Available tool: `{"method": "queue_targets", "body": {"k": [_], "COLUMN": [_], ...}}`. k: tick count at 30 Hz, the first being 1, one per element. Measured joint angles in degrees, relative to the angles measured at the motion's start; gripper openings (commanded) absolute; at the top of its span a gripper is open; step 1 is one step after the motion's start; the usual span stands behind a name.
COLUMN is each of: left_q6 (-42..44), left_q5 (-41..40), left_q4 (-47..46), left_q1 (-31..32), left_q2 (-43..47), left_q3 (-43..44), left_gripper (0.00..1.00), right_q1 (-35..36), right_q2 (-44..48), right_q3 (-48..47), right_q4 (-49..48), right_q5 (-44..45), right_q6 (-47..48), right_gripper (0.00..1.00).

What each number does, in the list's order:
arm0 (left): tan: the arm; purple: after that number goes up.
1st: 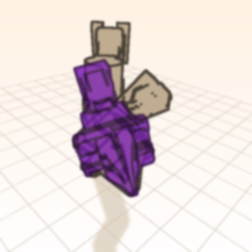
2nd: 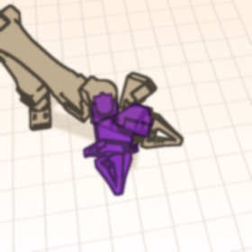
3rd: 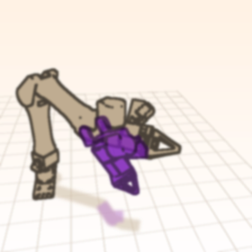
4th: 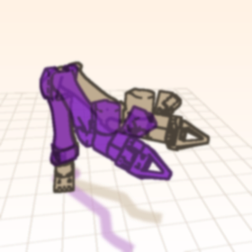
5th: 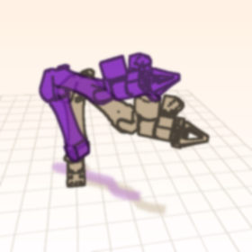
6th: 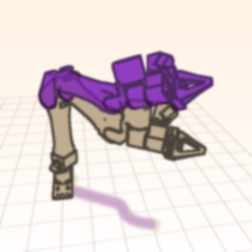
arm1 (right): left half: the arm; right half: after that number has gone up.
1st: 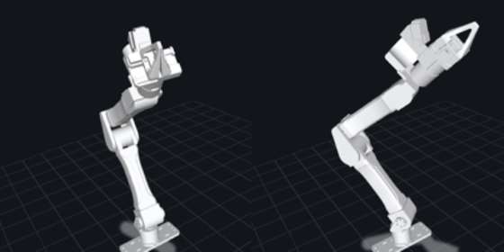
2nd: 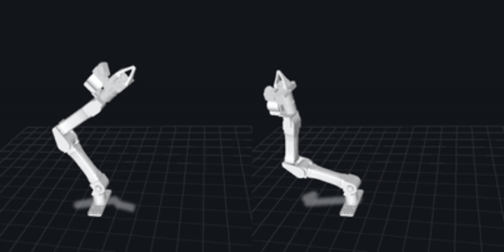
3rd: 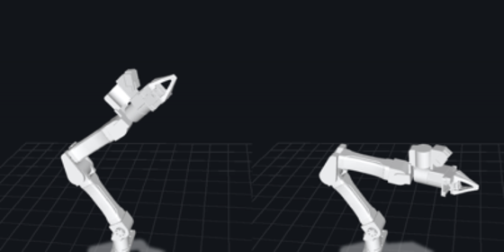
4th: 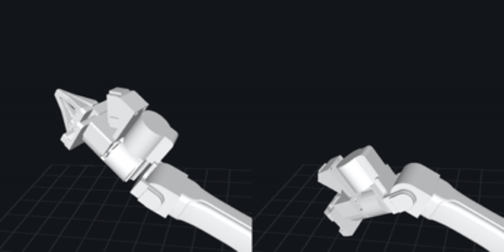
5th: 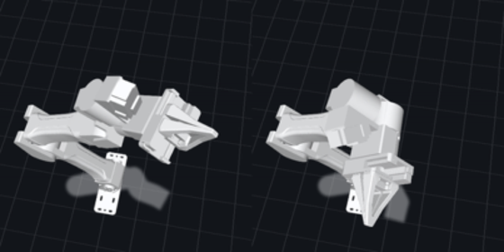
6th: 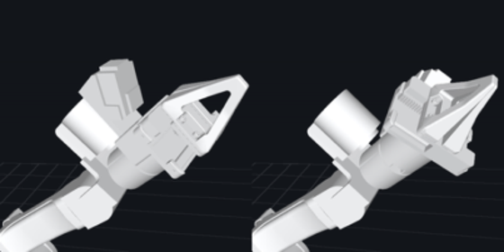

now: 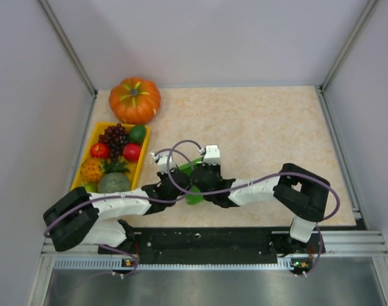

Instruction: Fold the paper box

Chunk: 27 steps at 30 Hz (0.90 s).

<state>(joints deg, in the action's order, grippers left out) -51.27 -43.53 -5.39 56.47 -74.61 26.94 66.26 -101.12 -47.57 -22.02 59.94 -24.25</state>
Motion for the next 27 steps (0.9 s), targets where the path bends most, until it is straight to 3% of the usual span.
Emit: {"method": "queue_targets", "body": {"k": [3, 4, 6, 7, 8, 11, 19, 27], "left_q6": [-0.5, -0.5, -0.1, 0.2, 0.5, 2.0, 5.7, 10.9], "left_q5": [1.0, 1.2, 0.5, 0.0, 0.0, -0.4, -1.0, -3.4], "left_q4": [-0.6, -0.6, -0.4, -0.1, 0.1, 0.0, -0.2, 0.8], "left_q1": [-1.1, -1.1, -0.2, 0.8, 1.6, 3.4, 3.8, 3.6], "left_q2": [0.8, 0.7, 0.4, 0.0, -0.2, -0.4, -1.0, -1.6], "left_q3": [-0.2, -0.2, 0.0, 0.1, 0.1, 0.2, 1.1, 2.0], "left_gripper": [0.00, 0.00, 0.00, 0.00, 0.00, 0.00, 0.00, 0.00], "right_q1": [-0.2, -0.3, -0.5, -0.5, -0.4, -1.4, -4.1, -8.5], "right_q2": [1.1, 1.7, 2.5, 3.1, 4.0, 7.6, 19.8, 34.5], "right_q3": [-2.1, -2.0, -0.5, 1.6, 4.6, 12.6, 25.7, 31.5], "right_q4": [7.1, 8.6, 7.3, 5.3, 2.8, -1.7, -11.2, -10.3], "right_q5": [-0.1, -0.5, -1.1, -1.8, -2.8, -6.7, -21.9, -37.2], "right_q6": [-6.6, -7.7, -6.5, -5.3, -4.4, -1.0, 8.3, 10.4], "right_gripper": [0.00, 0.05, 0.24, 0.42, 0.52, 0.70, 0.70, 0.71]}}
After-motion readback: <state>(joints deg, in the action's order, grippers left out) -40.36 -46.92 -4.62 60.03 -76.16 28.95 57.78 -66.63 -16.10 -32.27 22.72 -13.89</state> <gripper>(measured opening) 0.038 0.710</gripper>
